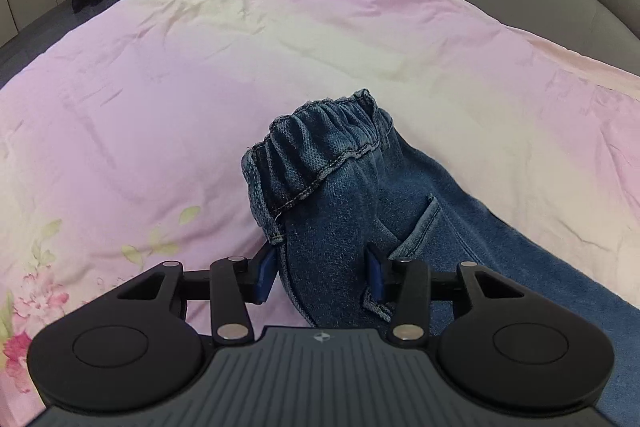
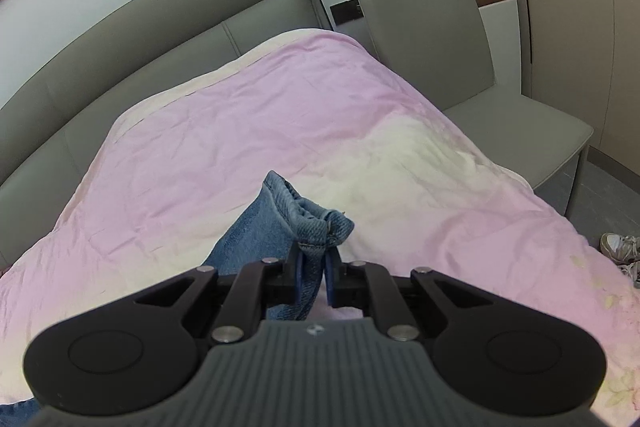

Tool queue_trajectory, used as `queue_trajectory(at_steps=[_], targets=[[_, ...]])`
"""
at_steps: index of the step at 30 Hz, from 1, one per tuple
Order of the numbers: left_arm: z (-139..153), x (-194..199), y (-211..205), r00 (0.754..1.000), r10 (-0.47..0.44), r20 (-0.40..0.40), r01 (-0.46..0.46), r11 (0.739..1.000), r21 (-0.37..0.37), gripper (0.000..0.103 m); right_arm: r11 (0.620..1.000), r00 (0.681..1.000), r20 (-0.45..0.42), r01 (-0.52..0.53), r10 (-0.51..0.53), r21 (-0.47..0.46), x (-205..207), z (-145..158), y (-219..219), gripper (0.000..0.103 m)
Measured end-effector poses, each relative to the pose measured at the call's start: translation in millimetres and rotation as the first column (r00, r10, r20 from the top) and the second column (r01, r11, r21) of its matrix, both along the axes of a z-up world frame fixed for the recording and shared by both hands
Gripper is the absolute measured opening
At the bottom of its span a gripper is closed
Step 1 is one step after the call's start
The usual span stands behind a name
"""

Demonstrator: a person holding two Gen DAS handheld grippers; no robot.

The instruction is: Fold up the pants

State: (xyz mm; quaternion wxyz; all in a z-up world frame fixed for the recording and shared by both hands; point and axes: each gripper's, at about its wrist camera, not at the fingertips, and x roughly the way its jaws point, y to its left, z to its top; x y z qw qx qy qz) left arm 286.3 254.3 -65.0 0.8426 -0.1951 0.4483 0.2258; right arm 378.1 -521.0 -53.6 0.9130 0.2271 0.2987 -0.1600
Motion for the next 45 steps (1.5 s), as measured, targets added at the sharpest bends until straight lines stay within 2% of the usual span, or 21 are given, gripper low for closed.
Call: queue_trajectory(at_steps=[3, 5, 9, 11, 14, 18, 19, 21, 22, 23, 24, 25, 27, 28, 31, 35, 39, 42, 45], targets=[[7, -22, 16, 0.999, -0.028, -0.028, 0.028, 1.0, -0.008, 0.051, 1.0, 1.0, -0.027, 0.001, 0.0, 0.023, -40, 9, -4, 0.004], [-1, -39, 27, 0.997, -0.05, -0.058, 0.049, 0.999, -0.017, 0.051, 0.999, 0.997, -0.078, 0.011, -0.007, 0.052, -77, -1, -7, 0.004], [-37, -64, 40, 0.995, -0.046, -0.09, 0.039, 0.996, -0.083, 0.051, 0.988, 0.977, -0.207, 0.074, -0.044, 0.136, -134, -55, -15, 0.004], [-59, -66, 39, 0.992, -0.039, -0.122, 0.029, 0.996, -0.08, 0.052, 0.977, 0.959, -0.272, 0.126, -0.077, 0.169, -154, -92, -17, 0.004], [-81, -64, 40, 0.992, -0.033, -0.12, 0.025, 0.997, -0.074, 0.052, 0.971, 0.953, -0.287, 0.153, -0.096, 0.183, -171, -126, -21, 0.004], [-93, -58, 43, 0.991, -0.012, -0.133, -0.001, 0.995, -0.097, 0.056, 0.976, 0.943, -0.318, 0.15, -0.094, 0.156, -167, -143, -16, 0.005], [-94, -57, 45, 0.99, -0.009, -0.138, -0.005, 0.995, -0.104, 0.06, 0.975, 0.94, -0.327, 0.157, -0.098, 0.158, -165, -146, -16, 0.005], [-93, -55, 45, 0.989, -0.028, -0.148, 0.013, 0.995, -0.096, 0.065, 0.975, 0.936, -0.339, 0.159, -0.098, 0.158, -165, -147, -17, 0.007], [-91, -56, 45, 0.988, -0.052, -0.148, 0.039, 0.995, -0.087, 0.066, 0.976, 0.933, -0.347, 0.155, -0.094, 0.152, -165, -145, -17, 0.013], [-86, -56, 45, 0.988, -0.062, -0.144, 0.05, 0.995, -0.085, 0.067, 0.981, 0.93, -0.355, 0.15, -0.097, 0.126, -165, -142, -17, 0.026], [-80, -61, 47, 0.989, -0.059, -0.132, 0.047, 0.995, -0.093, 0.068, 0.986, 0.923, -0.365, 0.153, -0.117, 0.069, -164, -136, -16, 0.033], [-75, -66, 47, 0.992, -0.046, -0.119, 0.035, 0.995, -0.092, 0.074, 0.99, 0.922, -0.366, 0.14, -0.124, 0.017, -166, -129, -15, 0.043], [-64, -73, 41, 0.99, -0.062, -0.13, 0.054, 0.996, -0.067, 0.075, 0.995, 0.926, -0.365, 0.084, -0.097, -0.051, -175, -115, -12, 0.045], [-59, -79, 36, 0.987, -0.094, -0.132, 0.088, 0.995, -0.05, 0.071, 0.995, 0.927, -0.364, 0.067, -0.089, -0.073, -180, -109, -11, 0.046], [-41, -96, 4, 0.973, -0.209, -0.098, 0.21, 0.978, 0.002, 0.068, 0.997, 0.945, -0.323, 0.02, -0.042, -0.07, -193, -92, -6, 0.046], [-27, -112, -37, 0.929, -0.363, -0.07, 0.364, 0.932, -0.009, 0.068, 0.996, 0.966, -0.254, -0.063, 0.047, -0.058, -195, -74, 8, 0.044], [-24, -129, -70, 0.879, -0.473, -0.067, 0.469, 0.881, -0.071, 0.068, 0.987, 0.957, -0.252, -0.154, 0.141, -0.035, -177, -77, 32, 0.037], [-26, -140, -98, 0.81, -0.581, -0.078, 0.574, 0.813, -0.096, 0.068, 0.977, 0.941, -0.274, -0.213, 0.201, -0.016, -172, -85, 56, 0.037], [-36, -152, -134, 0.709, -0.692, -0.135, 0.694, 0.719, -0.045, 0.068, 0.955, 0.921, -0.269, -0.296, 0.282, -0.011, -171, -92, 85, 0.037]])
